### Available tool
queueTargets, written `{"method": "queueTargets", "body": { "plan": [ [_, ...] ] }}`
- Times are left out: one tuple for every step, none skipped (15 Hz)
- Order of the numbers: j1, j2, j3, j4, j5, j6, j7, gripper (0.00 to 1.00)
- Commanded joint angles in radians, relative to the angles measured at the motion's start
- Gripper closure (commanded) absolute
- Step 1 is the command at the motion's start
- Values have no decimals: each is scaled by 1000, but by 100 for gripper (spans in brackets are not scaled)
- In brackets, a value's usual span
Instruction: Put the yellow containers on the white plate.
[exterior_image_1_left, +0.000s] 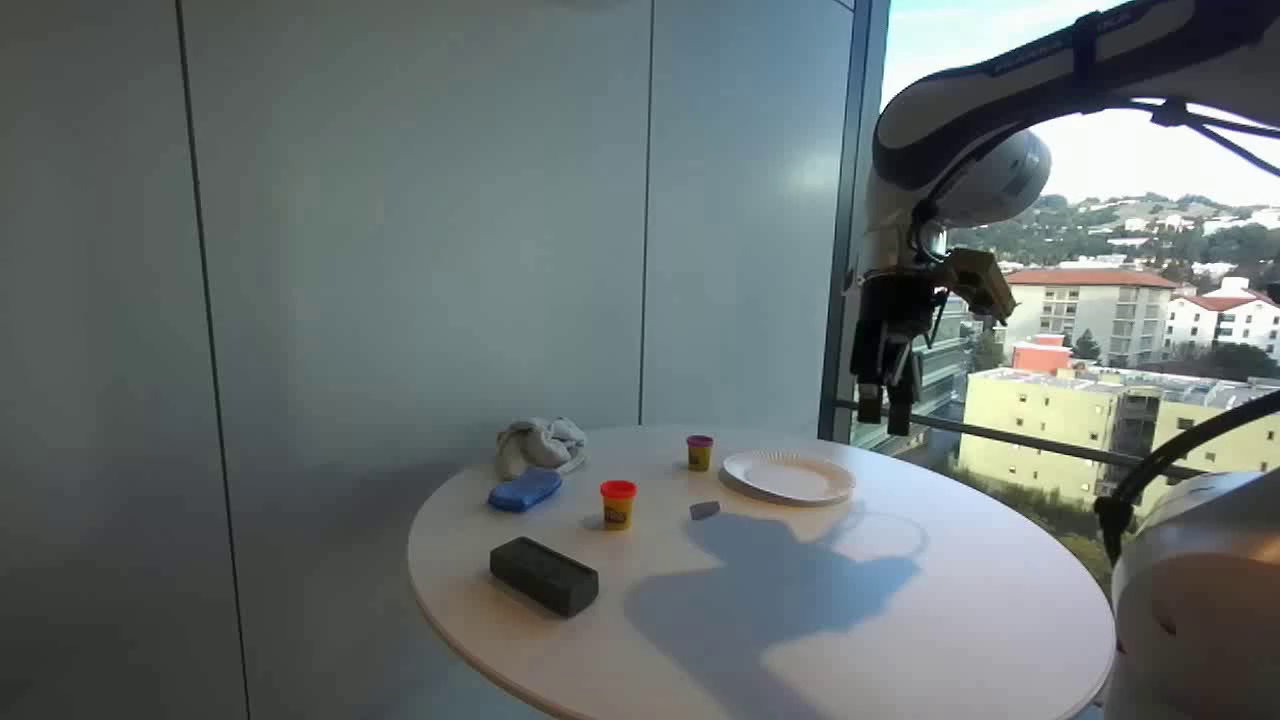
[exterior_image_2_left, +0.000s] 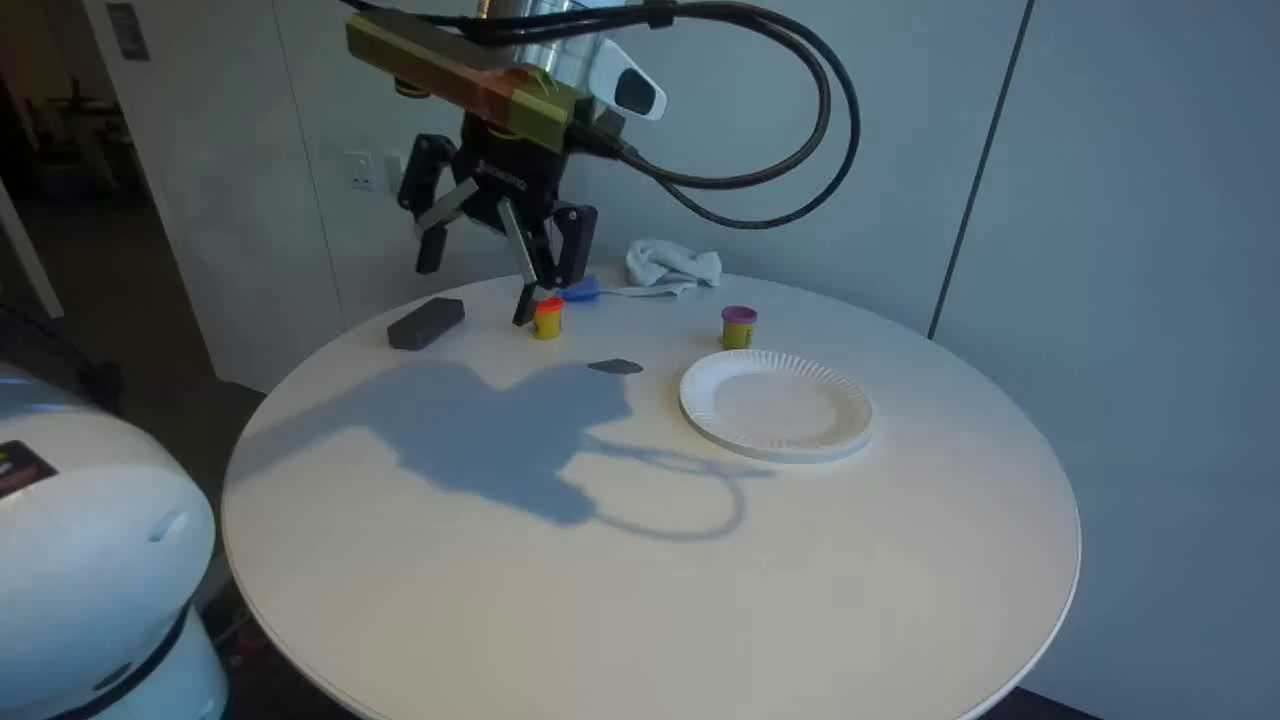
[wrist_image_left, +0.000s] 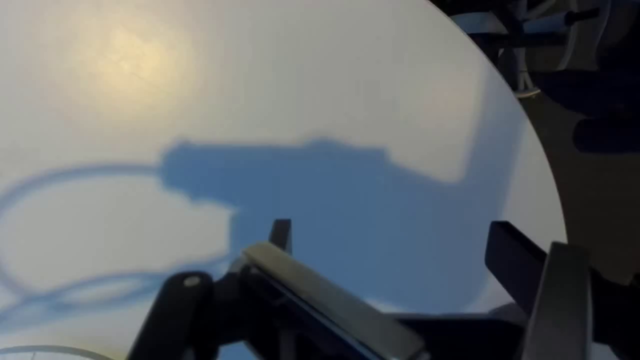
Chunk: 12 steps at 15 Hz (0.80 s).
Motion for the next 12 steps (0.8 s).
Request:
{"method": "queueTargets", "body": {
  "plan": [
    [-26, 6, 19, 4, 12, -1, -15, 0],
    [-26, 6, 19, 8, 11, -1, -15, 0],
    [-26, 4, 18, 10, 11, -1, -15, 0],
    [-26, 3, 18, 11, 11, -1, -15, 0],
    [-26, 3, 18, 11, 11, -1, -15, 0],
    [-26, 3, 18, 11, 11, -1, -15, 0],
    [-26, 3, 18, 11, 11, -1, -15, 0],
    [-19, 33, 14, 29, 8, -14, -24, 0],
    [-1, 74, 8, 53, 10, -20, -49, 0],
    [7, 107, 19, 70, -9, -14, -59, 0],
    [21, 153, 33, 94, -22, -4, -70, 0],
    [33, 187, 44, 115, -30, 5, -85, 0]
  ]
}}
